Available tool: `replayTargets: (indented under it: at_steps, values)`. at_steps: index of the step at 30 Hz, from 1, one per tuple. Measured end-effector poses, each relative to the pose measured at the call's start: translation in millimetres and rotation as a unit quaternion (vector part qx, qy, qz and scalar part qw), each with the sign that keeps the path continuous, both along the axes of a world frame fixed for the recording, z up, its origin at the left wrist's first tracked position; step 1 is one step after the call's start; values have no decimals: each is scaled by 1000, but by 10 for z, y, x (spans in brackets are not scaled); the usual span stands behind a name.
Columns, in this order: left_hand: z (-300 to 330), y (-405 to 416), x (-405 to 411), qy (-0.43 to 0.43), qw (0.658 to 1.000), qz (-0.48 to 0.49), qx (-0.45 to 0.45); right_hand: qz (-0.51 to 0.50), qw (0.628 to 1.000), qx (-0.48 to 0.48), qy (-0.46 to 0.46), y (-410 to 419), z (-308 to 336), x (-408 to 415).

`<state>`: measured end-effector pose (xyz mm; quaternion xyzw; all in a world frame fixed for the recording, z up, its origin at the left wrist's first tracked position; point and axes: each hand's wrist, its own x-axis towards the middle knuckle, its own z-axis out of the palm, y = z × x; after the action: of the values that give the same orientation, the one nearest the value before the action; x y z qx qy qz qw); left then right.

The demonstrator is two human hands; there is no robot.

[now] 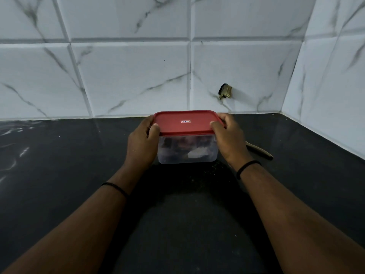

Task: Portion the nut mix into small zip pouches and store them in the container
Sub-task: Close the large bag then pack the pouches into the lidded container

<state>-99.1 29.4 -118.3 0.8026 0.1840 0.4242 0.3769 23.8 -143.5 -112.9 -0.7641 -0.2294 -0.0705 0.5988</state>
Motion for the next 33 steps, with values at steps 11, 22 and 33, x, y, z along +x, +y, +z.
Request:
replayTargets:
  at_steps: [11,22,33]
  values:
    - [-20,269,171,-25,970,-207,-125,177,983,35,20,-29,-32,211]
    - [-76,385,240,-3,968,-224,-110,160,985,-60,-37,-68,-6,409]
    - [-99,433,233,29,973,-211,-93,148,984,-82,-49,-95,4,455]
